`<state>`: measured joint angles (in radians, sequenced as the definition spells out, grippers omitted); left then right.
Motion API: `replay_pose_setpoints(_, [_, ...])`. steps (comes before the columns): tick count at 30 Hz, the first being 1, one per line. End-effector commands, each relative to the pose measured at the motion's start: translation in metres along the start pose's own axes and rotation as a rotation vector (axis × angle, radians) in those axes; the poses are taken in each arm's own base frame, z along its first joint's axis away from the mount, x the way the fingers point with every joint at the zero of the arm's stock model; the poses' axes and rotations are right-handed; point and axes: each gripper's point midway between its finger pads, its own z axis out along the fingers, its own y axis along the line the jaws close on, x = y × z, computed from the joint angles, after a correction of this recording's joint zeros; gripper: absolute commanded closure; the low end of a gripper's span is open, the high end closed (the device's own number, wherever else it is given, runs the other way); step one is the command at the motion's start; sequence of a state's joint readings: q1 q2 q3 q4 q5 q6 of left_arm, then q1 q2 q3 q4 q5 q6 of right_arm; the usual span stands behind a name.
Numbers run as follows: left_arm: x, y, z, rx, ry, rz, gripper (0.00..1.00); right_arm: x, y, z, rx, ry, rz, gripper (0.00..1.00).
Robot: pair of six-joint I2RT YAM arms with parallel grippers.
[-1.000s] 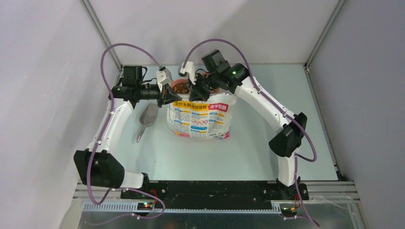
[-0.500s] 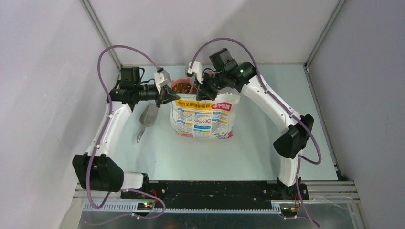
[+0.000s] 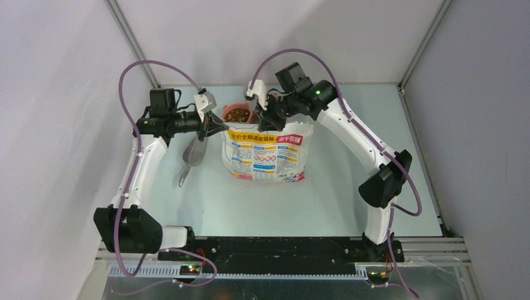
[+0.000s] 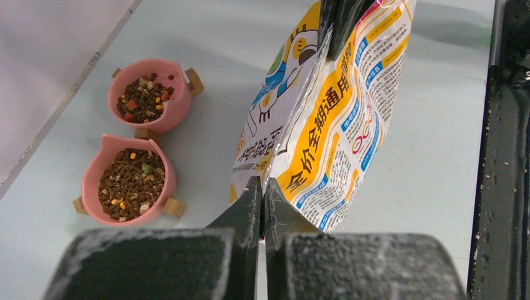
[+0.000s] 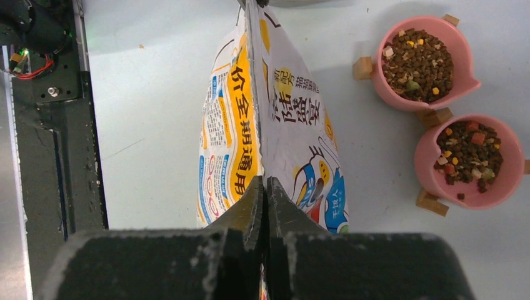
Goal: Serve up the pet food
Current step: Close the pet food bag at the center of the board.
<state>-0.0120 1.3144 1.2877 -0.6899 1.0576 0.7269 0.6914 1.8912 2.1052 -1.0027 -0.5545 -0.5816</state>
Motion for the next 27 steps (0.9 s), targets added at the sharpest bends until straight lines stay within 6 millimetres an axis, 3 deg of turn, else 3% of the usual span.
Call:
replay_pose_setpoints(1, [0.005,0.065,-0.054,-0.331,0.133,0.120,1.00,0.041,-0.011,-0.089,0.197,0.173,0.082,0.98])
replay_pose_setpoints(6, [0.008,0.077,-0.072,-0.426,0.212,0.116,1.00,0.041,-0.012,-0.096,0.225,0.168,0.074,1.00])
replay_pose_setpoints(11, [0.000,0.074,-0.078,-0.433,0.212,0.126,1.00,0.036,-0.010,-0.095,0.204,0.150,0.069,1.00])
replay_pose_setpoints(14, [-0.019,0.066,-0.079,-0.415,0.169,0.128,1.00,0.030,-0.010,-0.095,0.204,0.125,0.056,1.00])
replay_pose_setpoints(16, [-0.038,0.053,-0.077,-0.358,0.110,0.138,0.87,0.026,-0.011,-0.092,0.199,0.107,0.052,1.00])
replay_pose_setpoints(17, [-0.048,0.041,-0.073,-0.304,0.067,0.137,0.74,0.023,-0.010,-0.089,0.195,0.101,0.050,1.00])
replay_pose_setpoints(21, [-0.084,0.009,-0.058,-0.132,-0.100,0.143,0.47,0.009,-0.003,-0.073,0.138,0.064,0.035,1.00])
replay_pose_setpoints(24, [-0.093,-0.010,-0.034,-0.023,-0.138,0.165,0.39,-0.006,0.003,-0.059,0.101,0.023,0.001,1.00])
replay_pose_setpoints(27, [-0.084,-0.017,-0.007,0.018,-0.113,0.175,0.35,-0.020,0.007,-0.049,0.076,-0.025,-0.023,1.00])
